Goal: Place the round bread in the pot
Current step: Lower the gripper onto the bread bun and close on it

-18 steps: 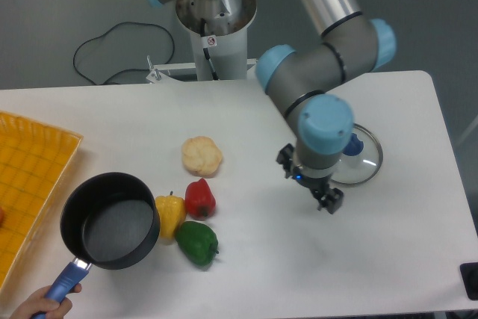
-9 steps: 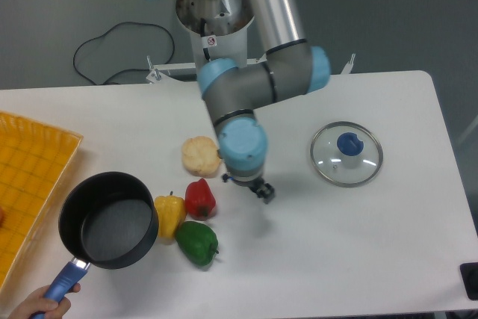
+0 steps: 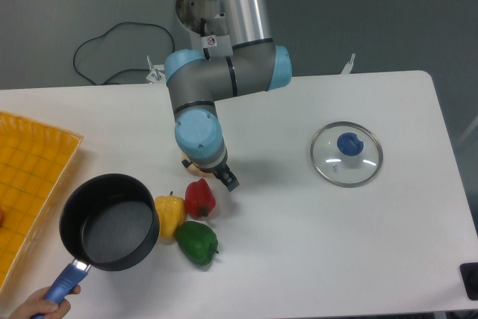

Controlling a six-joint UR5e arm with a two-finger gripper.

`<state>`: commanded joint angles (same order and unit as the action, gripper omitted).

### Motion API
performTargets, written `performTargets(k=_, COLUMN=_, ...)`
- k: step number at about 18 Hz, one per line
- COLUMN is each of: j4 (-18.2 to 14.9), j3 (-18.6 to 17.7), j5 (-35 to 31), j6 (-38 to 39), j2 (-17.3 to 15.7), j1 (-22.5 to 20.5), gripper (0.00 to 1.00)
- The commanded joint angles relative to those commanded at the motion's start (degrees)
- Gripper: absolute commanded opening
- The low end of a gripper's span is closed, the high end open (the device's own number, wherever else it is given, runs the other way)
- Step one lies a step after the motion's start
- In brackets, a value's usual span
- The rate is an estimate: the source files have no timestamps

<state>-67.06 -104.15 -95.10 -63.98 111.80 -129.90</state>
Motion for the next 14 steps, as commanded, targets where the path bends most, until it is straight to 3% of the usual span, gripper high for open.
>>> performTargets(k=6, j4=0.3, j3=-0.4, j5=-0.2, j6=0.0, j2=0.0, j1=0.1, gripper=0.90)
performTargets(k=14, j4=3.9, j3=-1.2, j5=-1.1, j6=0.2, j2=0.9, j1=0.4, gripper=0.88)
